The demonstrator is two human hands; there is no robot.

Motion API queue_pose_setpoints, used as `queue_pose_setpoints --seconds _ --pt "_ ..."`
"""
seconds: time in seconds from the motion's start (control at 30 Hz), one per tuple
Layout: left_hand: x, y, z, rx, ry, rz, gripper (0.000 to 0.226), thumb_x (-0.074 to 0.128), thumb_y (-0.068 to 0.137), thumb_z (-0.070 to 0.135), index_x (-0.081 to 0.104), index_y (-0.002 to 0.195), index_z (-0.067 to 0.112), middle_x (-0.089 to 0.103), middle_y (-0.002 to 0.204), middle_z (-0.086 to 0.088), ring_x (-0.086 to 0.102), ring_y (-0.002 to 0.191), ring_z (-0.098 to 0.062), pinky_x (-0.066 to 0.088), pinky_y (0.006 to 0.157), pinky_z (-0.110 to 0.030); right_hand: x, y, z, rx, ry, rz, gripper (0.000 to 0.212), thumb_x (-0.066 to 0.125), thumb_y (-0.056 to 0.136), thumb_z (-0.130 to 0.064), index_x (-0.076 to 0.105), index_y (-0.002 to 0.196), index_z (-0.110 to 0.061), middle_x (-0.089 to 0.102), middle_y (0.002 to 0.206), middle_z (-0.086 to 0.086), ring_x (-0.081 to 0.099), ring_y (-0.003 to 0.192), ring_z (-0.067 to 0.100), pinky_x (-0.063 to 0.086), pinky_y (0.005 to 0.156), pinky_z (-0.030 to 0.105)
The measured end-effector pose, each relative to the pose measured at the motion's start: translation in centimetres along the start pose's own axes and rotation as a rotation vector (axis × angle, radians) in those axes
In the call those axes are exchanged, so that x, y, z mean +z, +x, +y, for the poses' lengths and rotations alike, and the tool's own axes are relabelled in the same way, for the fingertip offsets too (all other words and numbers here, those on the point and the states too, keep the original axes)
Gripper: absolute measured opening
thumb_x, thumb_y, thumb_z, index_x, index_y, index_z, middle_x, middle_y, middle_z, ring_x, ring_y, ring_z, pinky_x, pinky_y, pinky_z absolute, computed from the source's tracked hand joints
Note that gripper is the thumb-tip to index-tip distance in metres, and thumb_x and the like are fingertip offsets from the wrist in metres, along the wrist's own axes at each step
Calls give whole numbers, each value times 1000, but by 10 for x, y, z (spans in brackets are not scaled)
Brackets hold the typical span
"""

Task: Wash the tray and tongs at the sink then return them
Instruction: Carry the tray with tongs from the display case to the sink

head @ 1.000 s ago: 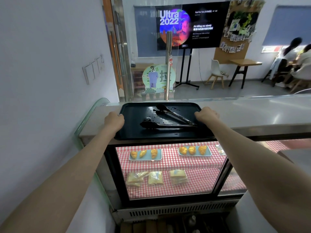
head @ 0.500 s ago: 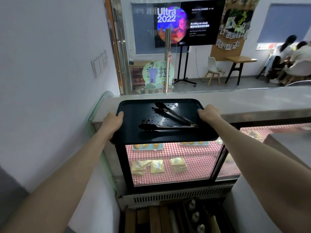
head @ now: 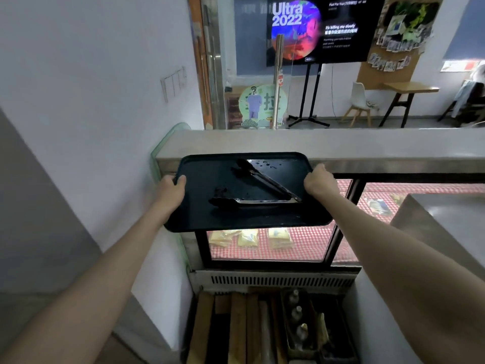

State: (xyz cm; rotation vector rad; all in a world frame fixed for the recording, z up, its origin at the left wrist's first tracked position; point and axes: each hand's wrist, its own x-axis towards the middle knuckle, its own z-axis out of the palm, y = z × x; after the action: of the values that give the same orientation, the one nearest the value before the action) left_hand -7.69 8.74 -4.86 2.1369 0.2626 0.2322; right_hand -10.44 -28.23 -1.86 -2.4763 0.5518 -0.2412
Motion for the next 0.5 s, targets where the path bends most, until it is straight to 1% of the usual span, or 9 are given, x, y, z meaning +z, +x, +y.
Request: queue_pose_setpoints --seconds 0.07,0.13,0.27,0.3,0.37,0.43,0.5 --pt "-1 -31 -7 -2 54 18 54 42 96 52 58 125 8 64 116 -9 60 101 -29 45 81 -36 2 -15 13 -6 27 -34 39 36 96 -18 38 129 3 50 133 32 50 122 47 40 97 46" --pt "-2 -57 -16 -20 94 34 53 41 99 49 59 127 9 65 118 -10 58 99 -28 43 80 -34 4 -28 25 -14 25 -68 38 35 97 -17 38 130 2 51 133 31 51 122 45 40 94 45" --pt "-7 -116 -35 -55 108 72 54 40 100 48 55 133 9 63 125 -11 58 110 -32 47 91 -38 16 -56 45 -48 8 -125 42 37 94 -8 35 134 4 52 131 31 52 120 46 41 91 44" --pt "-8 -127 -39 -79 114 79 54 39 100 49 54 135 9 62 125 -10 58 110 -31 48 91 -39 19 -62 48 -53 -6 -135 43 37 94 -7 34 135 5 53 130 31 53 119 46 42 90 44" --pt "-10 -153 -51 -130 134 96 54 38 100 51 52 134 11 62 121 -8 58 104 -28 48 86 -39 30 -76 56 -69 -25 -175 48 36 93 -8 30 140 5 55 129 30 54 118 45 42 91 45" --pt "-12 -172 -60 -157 150 115 51 37 100 51 52 131 13 60 113 -3 57 96 -24 45 78 -36 40 -85 61 -90 -30 -200 48 35 94 -10 30 139 4 54 129 31 54 117 46 42 91 48" --pt "-15 -190 -71 -191 154 150 49 38 100 50 52 130 13 58 109 -1 55 94 -23 45 78 -36 49 -97 63 -125 -39 -214 44 34 96 -11 32 137 4 55 127 31 55 114 46 42 85 46"
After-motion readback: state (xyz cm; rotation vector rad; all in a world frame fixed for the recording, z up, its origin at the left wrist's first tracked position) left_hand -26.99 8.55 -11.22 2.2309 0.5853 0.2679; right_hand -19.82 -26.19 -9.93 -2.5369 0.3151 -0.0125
